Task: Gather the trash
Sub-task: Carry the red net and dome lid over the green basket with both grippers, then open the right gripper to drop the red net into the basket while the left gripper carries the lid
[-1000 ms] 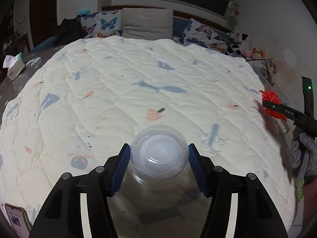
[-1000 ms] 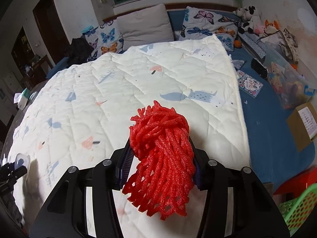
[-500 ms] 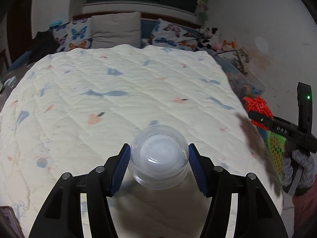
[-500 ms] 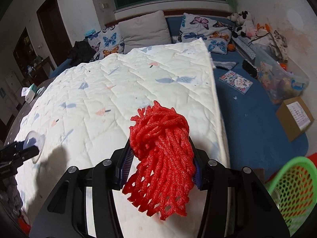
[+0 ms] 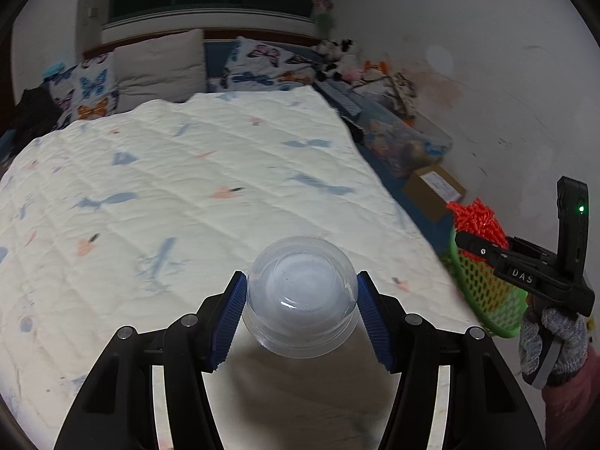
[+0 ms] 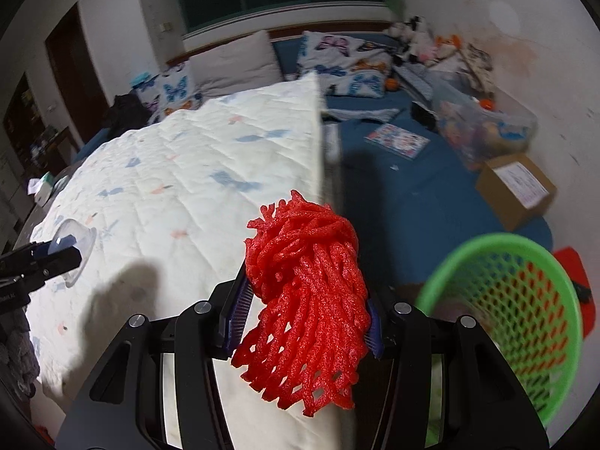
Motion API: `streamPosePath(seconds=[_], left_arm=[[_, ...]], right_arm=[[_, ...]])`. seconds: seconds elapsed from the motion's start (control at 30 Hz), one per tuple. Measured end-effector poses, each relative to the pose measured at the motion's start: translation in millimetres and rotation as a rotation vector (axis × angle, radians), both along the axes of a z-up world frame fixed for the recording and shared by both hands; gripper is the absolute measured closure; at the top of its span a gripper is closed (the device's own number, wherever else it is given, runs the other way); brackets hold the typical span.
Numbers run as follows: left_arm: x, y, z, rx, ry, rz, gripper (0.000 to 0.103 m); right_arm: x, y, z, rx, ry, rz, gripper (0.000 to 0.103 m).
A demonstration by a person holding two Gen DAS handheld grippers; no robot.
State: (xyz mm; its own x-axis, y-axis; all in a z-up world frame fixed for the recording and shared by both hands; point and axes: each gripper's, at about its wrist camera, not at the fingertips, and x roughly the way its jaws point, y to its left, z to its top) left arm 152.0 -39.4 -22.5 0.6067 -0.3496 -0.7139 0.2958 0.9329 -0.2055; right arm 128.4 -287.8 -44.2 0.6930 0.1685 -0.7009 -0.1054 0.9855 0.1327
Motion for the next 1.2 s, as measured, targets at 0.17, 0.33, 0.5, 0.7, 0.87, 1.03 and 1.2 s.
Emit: streamPosePath(seconds=[0.17, 0.33, 0.5, 0.7, 0.87, 1.03, 1.2], left_arm=[[0, -37, 3, 0.007, -0.005, -0.074, 0.046], [0, -72, 7, 0.006, -0.007, -0.141, 0.045], [0, -106, 7, 0.023, -0.003, -0.203, 0.046], [2, -145, 7, 0.04, 0.004, -0.268, 0.046], [0, -180, 9, 0.05, 0.001, -0.324, 0.045], [-2, -214, 10, 0.055, 0.002, -0.379, 0.045], [-4, -245, 6, 0.06, 0.008, -0.425, 0.045]], right_arm=[[-22, -44, -6, -0.003, 0.014, -0.097, 0.05], [-39, -88, -14, -0.015, 0.037, -0.195, 0.05], [-53, -127, -26, -0.025, 0.068, -0.279, 0.05], [-65, -160, -37, -0.018, 0.09, -0.345, 0.045], [-74, -177, -38, -0.009, 0.085, -0.382, 0.035], [-85, -189, -37, 0.004, 0.073, -0.403, 0.034], [-100, -194, -34, 0.019, 0.059, -0.414, 0.034]])
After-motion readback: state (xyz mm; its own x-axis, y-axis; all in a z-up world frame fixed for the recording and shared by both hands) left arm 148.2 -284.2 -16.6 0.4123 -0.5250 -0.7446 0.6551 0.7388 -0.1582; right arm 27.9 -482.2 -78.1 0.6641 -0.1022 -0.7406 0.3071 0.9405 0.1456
